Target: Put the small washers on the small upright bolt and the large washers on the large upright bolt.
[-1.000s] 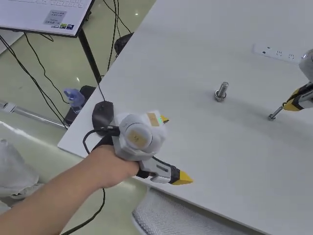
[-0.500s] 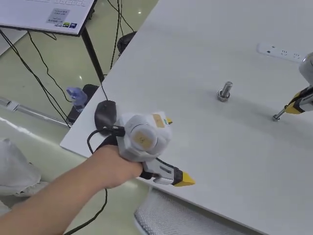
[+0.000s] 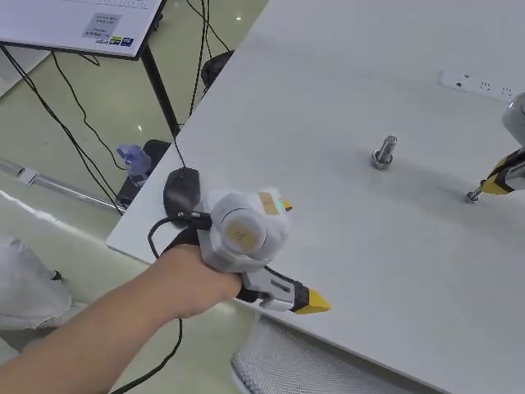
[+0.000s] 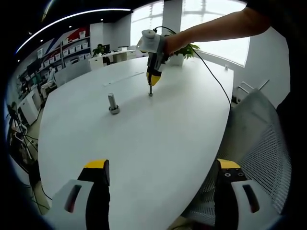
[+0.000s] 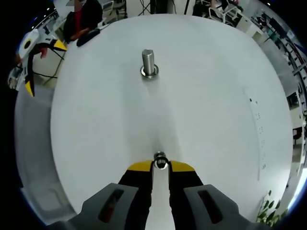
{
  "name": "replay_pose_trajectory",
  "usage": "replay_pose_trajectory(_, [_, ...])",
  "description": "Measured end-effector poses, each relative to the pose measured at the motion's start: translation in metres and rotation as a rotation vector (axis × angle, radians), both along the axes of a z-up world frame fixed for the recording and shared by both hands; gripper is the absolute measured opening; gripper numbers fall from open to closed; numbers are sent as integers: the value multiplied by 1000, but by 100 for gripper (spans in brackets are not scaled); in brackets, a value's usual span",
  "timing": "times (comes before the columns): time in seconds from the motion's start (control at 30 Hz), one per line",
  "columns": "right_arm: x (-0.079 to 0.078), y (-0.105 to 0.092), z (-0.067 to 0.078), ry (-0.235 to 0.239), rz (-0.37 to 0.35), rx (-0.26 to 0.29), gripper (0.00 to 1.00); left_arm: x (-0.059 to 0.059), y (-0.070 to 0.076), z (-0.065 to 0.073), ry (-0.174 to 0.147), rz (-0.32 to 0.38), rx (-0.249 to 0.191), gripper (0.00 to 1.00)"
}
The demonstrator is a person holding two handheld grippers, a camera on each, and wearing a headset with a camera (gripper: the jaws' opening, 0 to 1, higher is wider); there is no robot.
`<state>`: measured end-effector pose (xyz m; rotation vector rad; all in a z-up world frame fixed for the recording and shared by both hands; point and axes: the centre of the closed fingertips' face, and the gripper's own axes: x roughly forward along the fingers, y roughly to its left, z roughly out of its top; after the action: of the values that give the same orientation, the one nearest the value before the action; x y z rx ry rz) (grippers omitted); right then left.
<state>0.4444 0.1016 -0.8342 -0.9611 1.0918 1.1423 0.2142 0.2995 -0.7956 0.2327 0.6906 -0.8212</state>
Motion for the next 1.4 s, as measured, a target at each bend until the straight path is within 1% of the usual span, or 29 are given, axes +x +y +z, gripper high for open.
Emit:
replay_pose_trajectory(0.07, [-1, 0, -5, 1, 9, -4, 12, 0, 1, -1, 5, 5, 0, 90])
replay_pose_trajectory(0.17, [3, -1, -15, 3, 11, -7, 12, -1, 1, -3, 9, 3, 1, 90])
replay_pose_trajectory(0.3, [0, -2, -21, 12, 13, -15, 12, -2, -1, -4, 12, 3, 0, 90])
replay_pose_trajectory(0.57, [-4, 0, -23, 17, 24, -32, 13, -3, -1, -5, 20, 1, -4, 89])
replay_pose_trajectory(0.6, [-1, 1, -25, 16, 30, -34, 13, -3, -1, -5, 21, 0, -4, 89])
replay_pose_trajectory(0.8, [-3, 2, -26, 8, 46, -44, 13, -3, 0, -7, 25, 7, -1, 89])
replay_pose_trajectory(0.93, [2, 0, -31, 7, 49, -52, 13, -4, -1, -7, 27, 6, -6, 88])
replay_pose_trajectory(1.23, [-3, 2, -28, 3, 49, -52, 13, -8, -1, -11, 39, 7, -5, 87])
replay_pose_trajectory(1.4, [-5, 1, -28, 1, 54, -58, 13, -8, -3, -9, 37, 10, -11, 86])
